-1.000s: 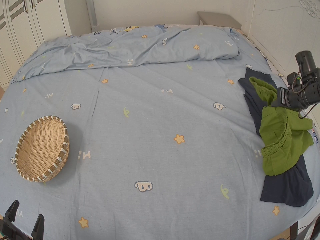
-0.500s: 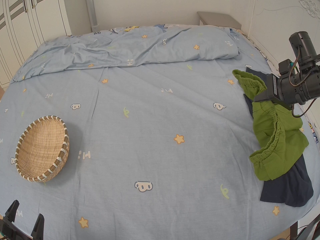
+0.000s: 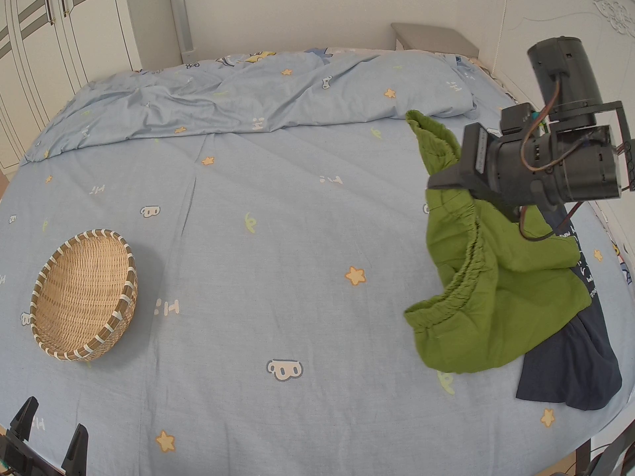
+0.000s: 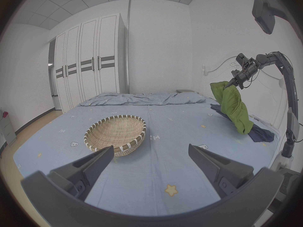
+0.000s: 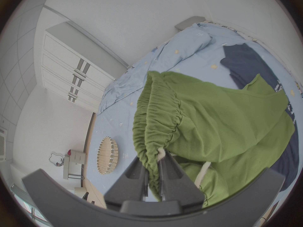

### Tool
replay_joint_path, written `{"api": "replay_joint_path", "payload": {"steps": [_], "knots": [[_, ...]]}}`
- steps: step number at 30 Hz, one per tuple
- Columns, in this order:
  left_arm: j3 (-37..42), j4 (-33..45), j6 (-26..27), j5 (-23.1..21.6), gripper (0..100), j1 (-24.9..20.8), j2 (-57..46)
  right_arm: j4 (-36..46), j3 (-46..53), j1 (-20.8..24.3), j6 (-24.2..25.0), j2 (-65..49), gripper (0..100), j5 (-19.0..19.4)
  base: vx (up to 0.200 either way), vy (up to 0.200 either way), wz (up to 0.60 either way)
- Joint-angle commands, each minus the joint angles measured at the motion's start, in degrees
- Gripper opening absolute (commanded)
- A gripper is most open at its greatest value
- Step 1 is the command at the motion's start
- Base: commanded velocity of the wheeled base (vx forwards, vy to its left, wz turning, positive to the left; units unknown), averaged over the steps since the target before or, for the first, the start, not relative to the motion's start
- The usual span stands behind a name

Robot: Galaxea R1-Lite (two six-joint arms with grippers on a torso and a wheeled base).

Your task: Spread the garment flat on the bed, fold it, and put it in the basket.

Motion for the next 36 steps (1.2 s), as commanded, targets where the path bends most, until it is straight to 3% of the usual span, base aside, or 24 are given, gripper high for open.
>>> {"api": "replay_joint_path", "payload": {"steps": [1, 10, 14, 21, 31, 32, 36], "knots": [[0.92, 0.02, -0.01, 0.01, 100, 0.01, -0.57, -4.37, 0.79, 7.76, 1.26, 5.84, 0, -2.20, 0.000, 0.000, 0.00], [0.92, 0.02, -0.01, 0.01, 100, 0.01, -0.57, -13.60, -3.69, 15.76, 1.34, 14.80, 0, -2.64, 0.000, 0.000, 0.00], [0.84, 0.02, -0.01, 0.01, 100, 0.01, -0.57, -14.91, -6.50, 17.60, 1.61, 18.14, 0, -4.75, 0.000, 0.000, 0.00], [0.92, 0.02, -0.01, 0.01, 100, 0.01, -0.57, -22.03, -6.94, 17.95, 1.69, 20.25, 0, -6.24, 0.000, 0.000, 0.00], [0.84, -0.07, 0.08, 0.01, 100, 0.01, -0.57, -21.77, -7.30, 17.25, 1.26, 23.24, 0, -6.68, 0.000, 0.000, 0.00], [0.84, -0.07, 0.08, 0.01, 100, 0.01, -0.57, -21.77, -7.30, 17.25, 1.08, 23.42, 100, -6.68, 0.000, 0.000, 0.00], [0.84, -0.07, 0.08, 0.01, 100, 0.01, -0.57, -21.59, -6.86, 17.52, -1.21, 24.91, 100, -6.68, 0.000, 0.000, 0.00]]}}
